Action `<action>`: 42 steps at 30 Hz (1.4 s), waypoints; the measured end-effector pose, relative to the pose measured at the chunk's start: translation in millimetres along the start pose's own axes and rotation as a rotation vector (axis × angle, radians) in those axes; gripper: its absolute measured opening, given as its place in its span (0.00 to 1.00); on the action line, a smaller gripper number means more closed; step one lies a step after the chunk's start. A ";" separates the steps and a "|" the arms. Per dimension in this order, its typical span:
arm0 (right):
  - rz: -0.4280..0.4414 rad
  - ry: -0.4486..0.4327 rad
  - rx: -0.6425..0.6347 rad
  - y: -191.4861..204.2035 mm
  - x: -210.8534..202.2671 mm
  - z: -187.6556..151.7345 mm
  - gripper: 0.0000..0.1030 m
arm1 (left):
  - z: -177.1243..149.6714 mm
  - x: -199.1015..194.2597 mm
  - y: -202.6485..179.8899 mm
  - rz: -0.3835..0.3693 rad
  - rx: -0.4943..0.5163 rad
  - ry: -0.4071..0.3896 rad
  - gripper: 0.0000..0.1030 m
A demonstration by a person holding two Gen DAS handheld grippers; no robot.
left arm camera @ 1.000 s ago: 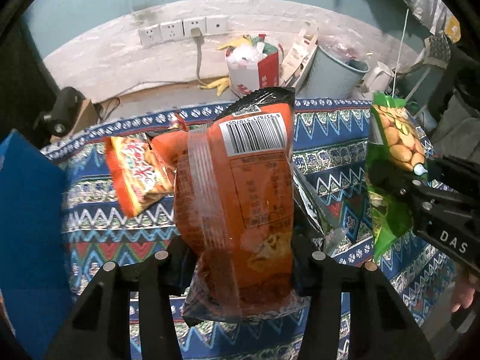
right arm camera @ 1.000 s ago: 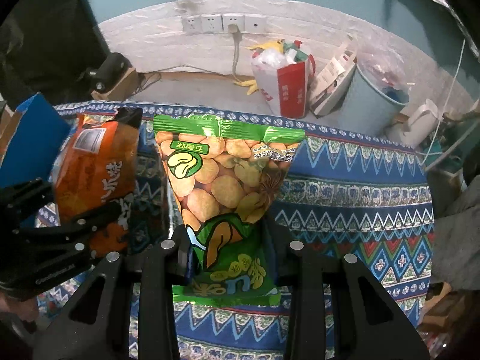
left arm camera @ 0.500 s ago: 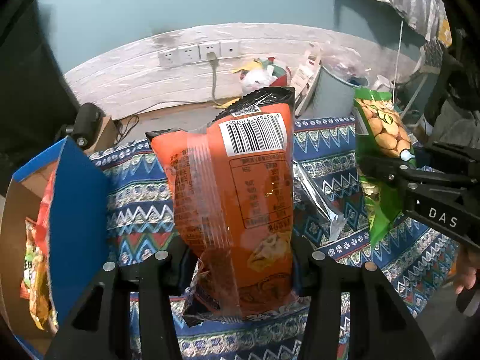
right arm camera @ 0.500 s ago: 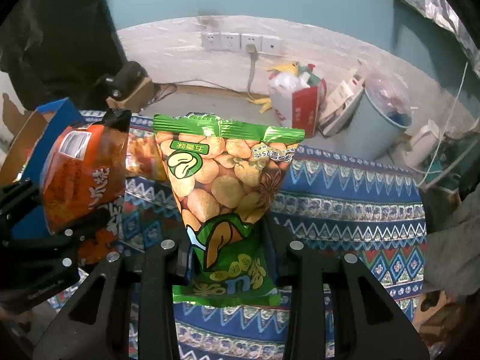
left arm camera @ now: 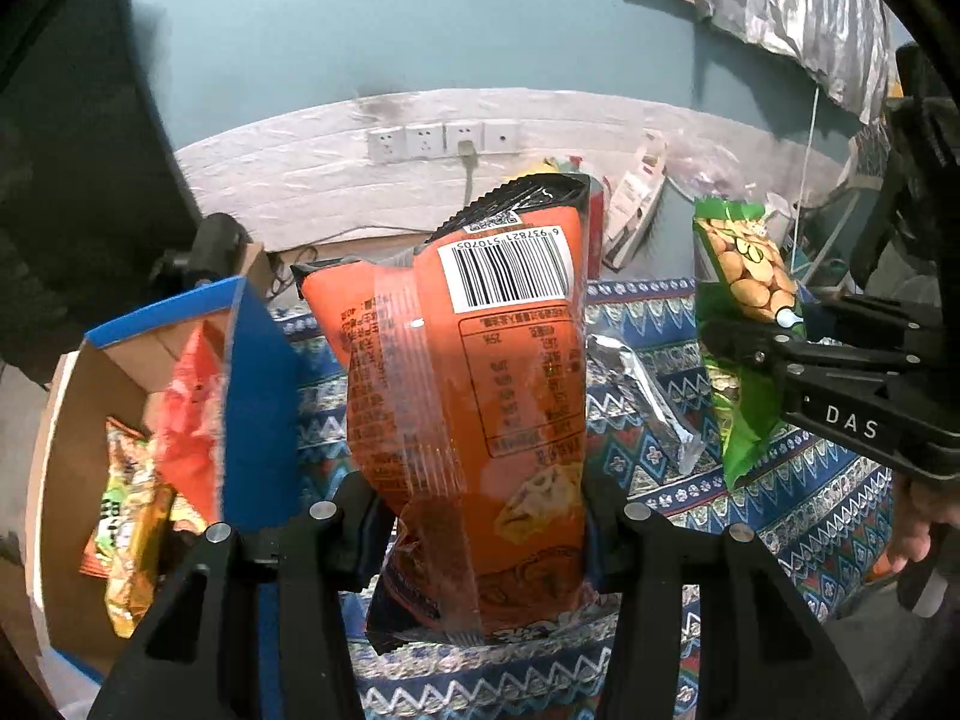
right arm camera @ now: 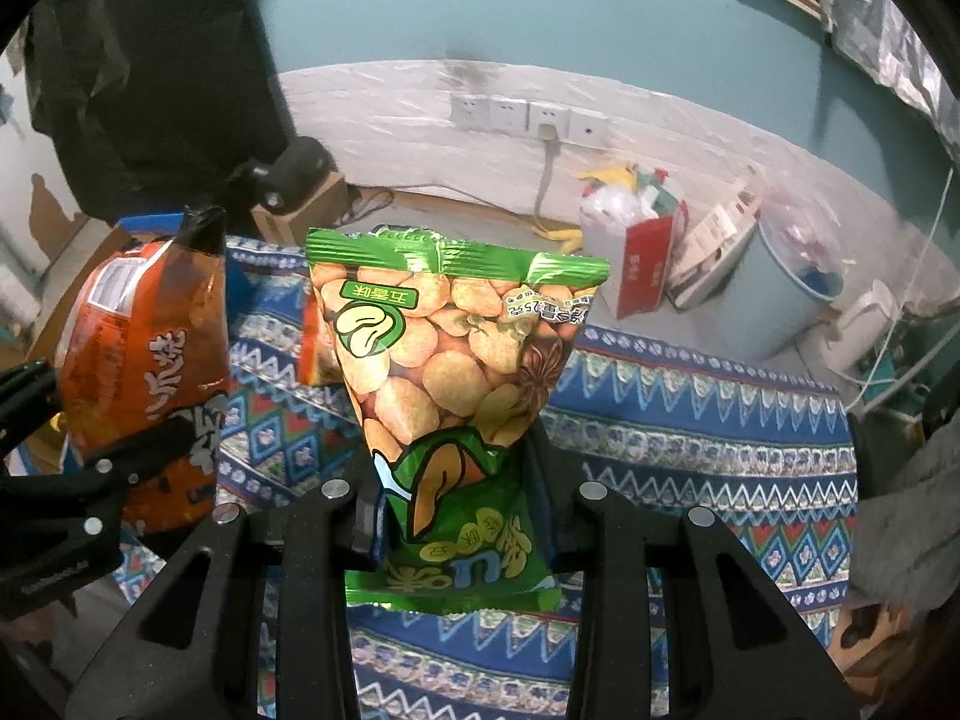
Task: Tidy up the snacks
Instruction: 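Carry orange bag to box with left tool while right tool carries green peanut bag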
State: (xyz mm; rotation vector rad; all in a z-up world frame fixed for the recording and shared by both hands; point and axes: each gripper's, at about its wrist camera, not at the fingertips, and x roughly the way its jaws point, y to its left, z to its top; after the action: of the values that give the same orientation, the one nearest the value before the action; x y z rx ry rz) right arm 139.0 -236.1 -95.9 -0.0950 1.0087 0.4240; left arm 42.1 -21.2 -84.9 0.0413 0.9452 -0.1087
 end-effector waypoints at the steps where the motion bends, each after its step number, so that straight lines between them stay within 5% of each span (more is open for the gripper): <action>1: 0.002 -0.002 -0.003 2.6 -0.7 1.4 0.32 | 0.4 -2.4 2.0 0.004 -0.004 -0.004 0.49; 23: 0.100 -0.041 -0.093 92.6 0.4 47.7 0.32 | -10.2 -55.8 90.5 0.109 -0.114 -0.118 0.49; 42: 0.193 -0.042 -0.181 180.9 16.1 77.7 0.32 | -30.8 -61.8 172.3 0.205 -0.246 -0.097 0.49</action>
State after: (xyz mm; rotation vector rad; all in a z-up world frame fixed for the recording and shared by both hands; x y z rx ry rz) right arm 138.6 -44.9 -46.7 -0.1516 0.9396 0.6909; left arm 0.6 157.1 -55.0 -0.0934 0.8465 0.1938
